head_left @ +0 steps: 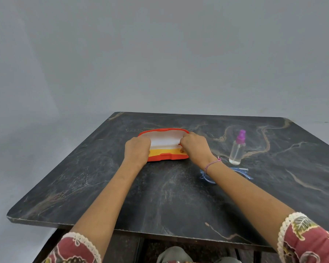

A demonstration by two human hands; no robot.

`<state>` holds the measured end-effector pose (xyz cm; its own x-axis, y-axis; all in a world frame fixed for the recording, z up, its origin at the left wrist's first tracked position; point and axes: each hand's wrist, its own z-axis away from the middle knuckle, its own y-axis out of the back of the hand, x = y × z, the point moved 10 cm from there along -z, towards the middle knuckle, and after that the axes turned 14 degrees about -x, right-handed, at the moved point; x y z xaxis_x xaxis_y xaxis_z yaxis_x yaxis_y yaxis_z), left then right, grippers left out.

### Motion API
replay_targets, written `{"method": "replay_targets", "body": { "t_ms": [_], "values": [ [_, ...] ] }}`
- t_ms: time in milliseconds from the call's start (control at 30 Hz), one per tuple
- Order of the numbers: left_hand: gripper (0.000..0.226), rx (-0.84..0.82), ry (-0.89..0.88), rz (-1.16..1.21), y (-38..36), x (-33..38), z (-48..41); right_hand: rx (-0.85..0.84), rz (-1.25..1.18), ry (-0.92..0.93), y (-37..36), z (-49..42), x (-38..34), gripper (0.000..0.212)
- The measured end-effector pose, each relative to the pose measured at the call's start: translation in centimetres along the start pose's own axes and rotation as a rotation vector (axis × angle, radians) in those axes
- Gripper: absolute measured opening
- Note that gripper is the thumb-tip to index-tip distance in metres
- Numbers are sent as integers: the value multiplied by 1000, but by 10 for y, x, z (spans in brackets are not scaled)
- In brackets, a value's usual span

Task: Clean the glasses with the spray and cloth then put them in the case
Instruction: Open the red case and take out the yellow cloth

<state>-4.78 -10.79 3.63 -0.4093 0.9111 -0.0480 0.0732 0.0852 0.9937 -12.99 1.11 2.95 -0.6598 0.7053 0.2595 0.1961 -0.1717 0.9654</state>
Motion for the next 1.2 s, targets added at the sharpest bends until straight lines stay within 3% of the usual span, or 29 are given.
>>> {"method": "replay_targets", "body": {
  "t_ms": [167, 400, 633, 967, 1200],
  "values": [
    [39, -16, -21, -23, -5, 3, -1, 9, -22, -22, 2, 1, 2, 11],
    [18, -19, 12, -35, -7, 2, 0, -3, 52, -18, 3, 6, -3, 23],
    [20, 49, -56, -18, -10, 2, 2, 0, 70, -23, 3, 6, -9, 31],
    [11, 265, -124, 44, 15, 2, 21, 141, -89, 25, 10, 13, 14, 20],
    [12, 333, -81, 259, 30, -7, 44, 303, -400, 155, 28, 39, 34, 18]
  ]
}}
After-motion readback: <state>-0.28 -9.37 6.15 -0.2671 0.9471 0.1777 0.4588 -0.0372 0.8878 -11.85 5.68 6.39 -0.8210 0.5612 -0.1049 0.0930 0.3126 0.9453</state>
